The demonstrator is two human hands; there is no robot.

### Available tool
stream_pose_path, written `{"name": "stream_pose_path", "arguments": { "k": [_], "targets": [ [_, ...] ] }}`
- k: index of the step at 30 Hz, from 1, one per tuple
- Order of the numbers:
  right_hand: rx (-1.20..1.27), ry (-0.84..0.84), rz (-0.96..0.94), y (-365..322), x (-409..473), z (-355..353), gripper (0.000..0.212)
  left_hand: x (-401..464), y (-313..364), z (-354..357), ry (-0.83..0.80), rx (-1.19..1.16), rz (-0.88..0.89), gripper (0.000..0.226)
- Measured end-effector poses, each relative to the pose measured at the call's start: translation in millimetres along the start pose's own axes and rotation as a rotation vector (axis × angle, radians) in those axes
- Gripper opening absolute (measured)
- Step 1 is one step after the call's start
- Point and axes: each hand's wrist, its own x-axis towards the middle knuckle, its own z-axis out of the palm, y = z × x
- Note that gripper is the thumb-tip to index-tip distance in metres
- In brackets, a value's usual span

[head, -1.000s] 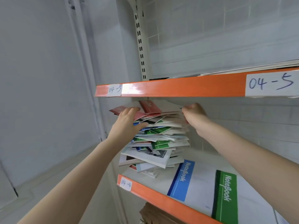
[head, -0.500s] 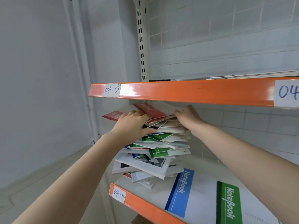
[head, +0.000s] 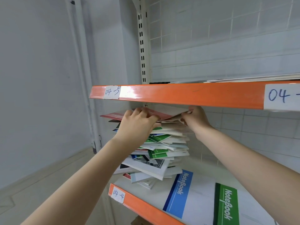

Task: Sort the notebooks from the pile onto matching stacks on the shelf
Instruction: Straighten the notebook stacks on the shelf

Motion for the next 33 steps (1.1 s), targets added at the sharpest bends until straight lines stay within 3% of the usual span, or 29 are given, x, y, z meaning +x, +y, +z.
{"name": "stream_pose_path", "arguments": {
  "k": [2, 5, 7, 9, 15, 17, 19, 21, 23, 25, 28, 31, 33],
  "targets": [
    [0.228, 0.045, 0.131, 1, -3, -6, 0.016, -3, 15, -5, 0.109, -0.005, -0.020, 0.037],
    [0.598, 0.081, 0.422, 8, -11, -18, 0.025, -12, 42, -11, 0.177, -0.046, 0.003, 0.022],
    [0.605, 0.037, 0.520, 15, -17, -27, 0.024, -22, 55, -12, 0.197, -0.070, 0.055, 0.006],
    [0.542, 0.018, 0.568, 24, -19, -37, 0.022, -31, 64, -13, 0.230, -0.090, 0.113, 0.022],
    [0.550, -0.073, 0.668, 44, -38, -62, 0.017, -46, 76, -20, 0.405, -0.229, 0.178, 0.010],
    [0.640, -0.197, 0.751, 49, -46, -64, 0.016, -51, 80, -19, 0.446, -0.286, 0.166, 0.013],
    [0.759, -0.283, 0.825, 55, -53, -67, 0.020, -56, 84, -18, 0.448, -0.350, -0.018, 0.027],
    [0.839, -0.280, 0.844, 59, -59, -69, 0.020, -62, 91, -26, 0.383, -0.508, -0.432, 0.054],
    [0.865, -0.242, 0.797, 63, -65, -69, 0.015, -69, 96, -36, 0.238, -0.849, -0.894, 0.073],
    [0.842, -0.193, 0.736, 67, -70, -69, 0.011, -73, 102, -49, 0.066, -1.359, -1.162, 0.061],
    [0.830, -0.119, 0.658, 74, -80, -75, 0.012, -75, 114, -58, -0.145, -2.001, -1.175, 0.059],
    [0.842, -0.037, 0.590, 81, -97, -92, 0.017, -68, 129, -64, -0.227, -2.209, -1.140, 0.048],
    [0.827, 0.006, 0.545, 89, -108, -108, 0.033, -64, 143, -64, -0.248, -2.236, -1.159, 0.033]
  ]
}}
